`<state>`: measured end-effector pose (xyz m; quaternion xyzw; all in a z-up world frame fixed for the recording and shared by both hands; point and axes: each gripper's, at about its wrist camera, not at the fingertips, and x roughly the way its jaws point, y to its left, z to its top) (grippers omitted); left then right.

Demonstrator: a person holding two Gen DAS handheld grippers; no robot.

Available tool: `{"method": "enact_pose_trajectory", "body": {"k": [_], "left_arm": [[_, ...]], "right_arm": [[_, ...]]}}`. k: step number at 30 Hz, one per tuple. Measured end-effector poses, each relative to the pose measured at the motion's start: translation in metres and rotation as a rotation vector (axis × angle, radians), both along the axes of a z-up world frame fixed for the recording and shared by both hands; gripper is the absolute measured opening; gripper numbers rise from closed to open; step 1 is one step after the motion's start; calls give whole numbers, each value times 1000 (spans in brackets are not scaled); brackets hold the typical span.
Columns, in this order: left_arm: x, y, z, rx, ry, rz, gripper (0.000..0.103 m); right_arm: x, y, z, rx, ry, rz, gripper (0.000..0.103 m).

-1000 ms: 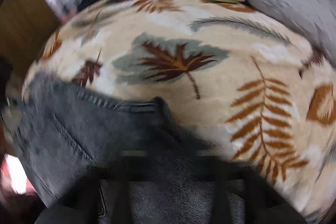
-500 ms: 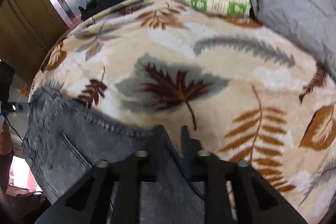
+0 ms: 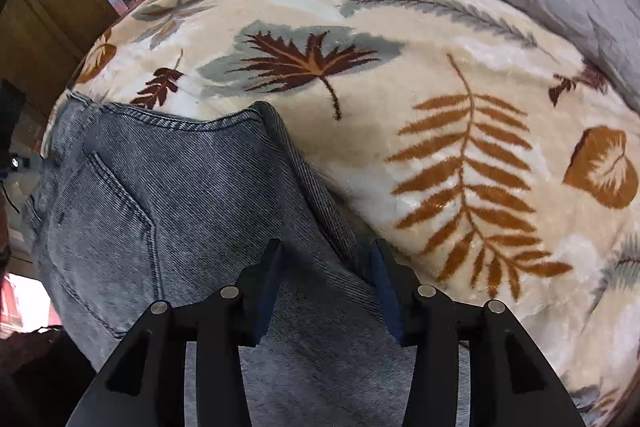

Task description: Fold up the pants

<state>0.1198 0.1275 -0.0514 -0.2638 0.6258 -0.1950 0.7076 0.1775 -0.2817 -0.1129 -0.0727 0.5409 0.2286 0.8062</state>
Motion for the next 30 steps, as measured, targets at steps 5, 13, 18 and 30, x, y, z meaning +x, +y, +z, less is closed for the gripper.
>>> {"method": "enact_pose_trajectory", "body": {"k": [5,13,18,30], "left_arm": [[-3,7,2,2,-5,9,67],[-5,-4,1,30,1,-29,68],[-5,-3,-4,24,25,-13,68],[-3,-6,-2,43,20,-27,68]], "right_arm": [[-21,7,14,45,2,122,48],[-23,8,20,65,-18,114,48],[-29,10,19,31,-5,122,48],[-29,3,22,77,-39,71,51]]}}
